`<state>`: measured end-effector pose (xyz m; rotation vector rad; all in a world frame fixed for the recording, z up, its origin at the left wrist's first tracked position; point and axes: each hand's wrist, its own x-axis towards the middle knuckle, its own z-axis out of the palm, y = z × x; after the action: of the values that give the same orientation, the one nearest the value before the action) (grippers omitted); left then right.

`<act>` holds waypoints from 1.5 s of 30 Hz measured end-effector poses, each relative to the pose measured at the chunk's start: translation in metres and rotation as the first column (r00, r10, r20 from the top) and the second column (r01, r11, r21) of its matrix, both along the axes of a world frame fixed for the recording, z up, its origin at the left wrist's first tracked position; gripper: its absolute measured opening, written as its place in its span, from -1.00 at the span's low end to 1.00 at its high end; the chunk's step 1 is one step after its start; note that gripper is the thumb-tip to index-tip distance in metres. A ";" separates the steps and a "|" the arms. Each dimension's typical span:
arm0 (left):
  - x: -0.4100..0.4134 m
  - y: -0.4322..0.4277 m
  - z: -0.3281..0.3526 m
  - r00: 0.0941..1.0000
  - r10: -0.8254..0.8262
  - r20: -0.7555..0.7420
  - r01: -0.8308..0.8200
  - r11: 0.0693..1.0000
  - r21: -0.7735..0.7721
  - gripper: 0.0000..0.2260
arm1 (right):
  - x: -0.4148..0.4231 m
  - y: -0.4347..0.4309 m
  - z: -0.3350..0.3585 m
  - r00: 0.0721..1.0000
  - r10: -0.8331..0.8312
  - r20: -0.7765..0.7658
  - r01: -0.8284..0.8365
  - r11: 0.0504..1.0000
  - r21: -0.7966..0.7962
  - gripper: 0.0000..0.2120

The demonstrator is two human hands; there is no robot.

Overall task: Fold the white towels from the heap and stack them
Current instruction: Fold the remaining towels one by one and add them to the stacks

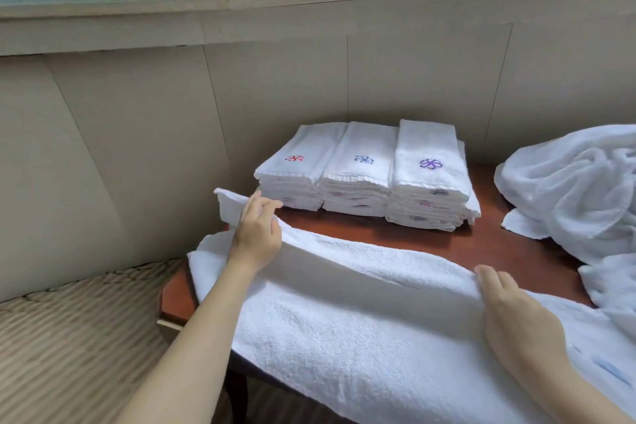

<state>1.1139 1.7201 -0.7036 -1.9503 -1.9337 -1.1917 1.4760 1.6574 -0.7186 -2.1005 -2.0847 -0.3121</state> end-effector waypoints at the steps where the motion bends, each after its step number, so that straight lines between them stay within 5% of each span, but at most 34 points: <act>1: -0.001 0.006 0.007 1.000 -0.017 -0.007 0.017 1.000 -0.020 -0.69 | 0.001 0.005 0.003 1.000 -0.009 -0.018 0.009 1.000 0.008 -0.61; 7: -0.013 0.018 0.012 1.000 0.003 -0.023 -0.006 0.987 -0.162 -0.52 | 0.003 0.018 0.020 0.997 0.081 -0.002 -0.081 0.996 -0.039 -0.74; 10: -0.022 -0.001 -0.021 0.996 0.066 -0.055 -0.080 0.943 -0.324 -0.68 | -0.004 0.009 0.009 0.983 0.177 0.055 -0.166 0.971 -0.174 -0.72; 15: -0.041 -0.026 -0.031 0.974 0.221 -0.045 -0.222 0.904 -0.365 -0.83 | -0.003 -0.002 -0.001 0.964 0.251 0.087 -0.229 0.951 -0.206 -0.61; 23: -0.045 -0.044 -0.019 0.845 0.489 -0.218 -0.514 0.627 -0.585 -0.65 | 0.028 -0.003 0.000 0.968 0.214 0.127 -0.108 0.823 -0.558 -0.24; 28: -0.043 -0.045 -0.012 0.813 0.541 -0.213 -0.519 0.509 -0.687 -0.56 | 0.048 -0.004 0.011 0.988 0.069 0.138 0.050 0.701 -0.712 -0.13; 31: -0.050 -0.047 -0.014 0.845 0.449 -0.292 -0.527 0.602 -0.600 -0.36 | 0.057 -0.010 0.017 0.978 0.063 0.198 0.107 0.662 -0.742 -0.13; 34: -0.059 -0.037 -0.019 0.956 0.175 -0.236 -0.287 0.737 -0.612 -0.41 | 0.061 -0.016 0.031 0.991 0.085 0.104 0.029 0.623 -0.782 -0.15; 37: -0.060 -0.025 -0.022 0.986 0.153 -0.065 -0.152 0.672 -0.725 -0.58 | 0.064 -0.019 0.042 0.984 0.141 -0.109 -0.172 0.586 -0.792 -0.17; 41: -0.044 -0.022 -0.021 0.916 0.200 -0.349 -0.400 0.547 -0.735 -0.51 | 0.059 -0.024 0.038 0.979 0.196 -0.061 -0.171 0.614 -0.771 -0.20; 43: -0.028 -0.030 -0.018 0.908 0.144 -0.393 -0.377 0.691 -0.617 -0.50 | 0.057 -0.031 0.040 0.957 0.278 -0.083 -0.268 0.735 -0.623 -0.44; 45: -0.016 -0.051 -0.018 0.915 -0.044 -0.402 -0.135 0.904 -0.407 -0.47 | 0.049 -0.046 0.048 0.870 0.467 -0.157 -0.485 0.752 -0.446 -0.75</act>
<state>1.0979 1.6693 -0.7219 -2.1112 -2.1102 -0.3093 1.5251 1.6109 -0.6711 -1.6369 -2.7875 0.3445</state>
